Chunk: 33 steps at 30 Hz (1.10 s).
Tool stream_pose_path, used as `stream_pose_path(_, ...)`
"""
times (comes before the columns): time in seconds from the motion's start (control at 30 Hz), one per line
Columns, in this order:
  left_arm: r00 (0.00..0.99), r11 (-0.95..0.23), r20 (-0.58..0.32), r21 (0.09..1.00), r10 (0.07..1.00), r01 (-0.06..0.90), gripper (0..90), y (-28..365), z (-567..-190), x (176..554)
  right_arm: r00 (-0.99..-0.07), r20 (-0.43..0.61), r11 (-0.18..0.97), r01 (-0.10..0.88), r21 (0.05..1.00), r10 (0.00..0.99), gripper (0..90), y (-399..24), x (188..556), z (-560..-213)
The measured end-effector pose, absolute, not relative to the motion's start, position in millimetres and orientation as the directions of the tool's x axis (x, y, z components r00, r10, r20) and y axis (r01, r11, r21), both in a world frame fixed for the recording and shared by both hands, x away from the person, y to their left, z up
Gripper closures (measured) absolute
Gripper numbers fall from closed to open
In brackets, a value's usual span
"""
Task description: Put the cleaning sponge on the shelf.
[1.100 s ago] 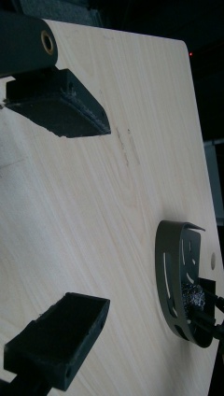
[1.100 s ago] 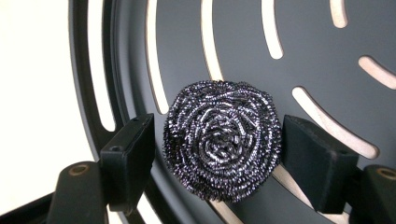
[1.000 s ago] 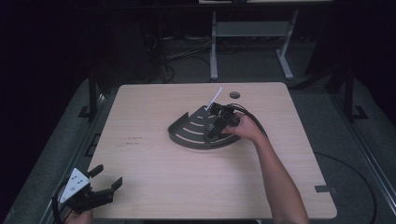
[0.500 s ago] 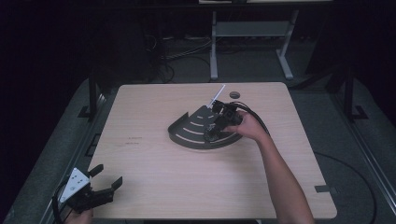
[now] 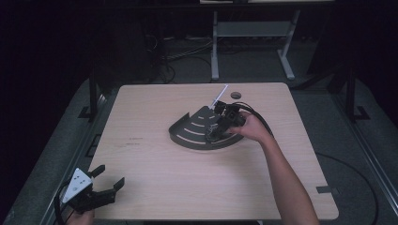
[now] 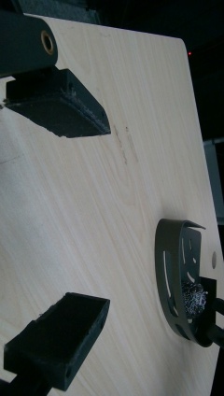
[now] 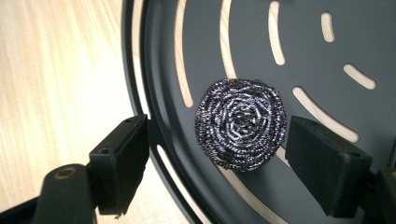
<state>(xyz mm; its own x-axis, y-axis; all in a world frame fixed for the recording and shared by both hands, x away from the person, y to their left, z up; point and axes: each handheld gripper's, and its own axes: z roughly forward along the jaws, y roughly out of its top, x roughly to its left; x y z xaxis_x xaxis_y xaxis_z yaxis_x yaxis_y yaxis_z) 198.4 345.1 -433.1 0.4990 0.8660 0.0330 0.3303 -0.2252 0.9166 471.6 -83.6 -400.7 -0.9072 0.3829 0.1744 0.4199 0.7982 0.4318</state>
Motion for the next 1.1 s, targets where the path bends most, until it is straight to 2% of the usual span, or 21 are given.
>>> stream_pose_path(1.1, 0.505, -0.23, 0.033, 0.914, 0.863, 0.333, 13.3, 343.2, -435.0, 198.3, -0.902, 0.163, 0.781, 0.429, 0.453, 0.401, 21.5, -115.5, 443.7, -388.1)
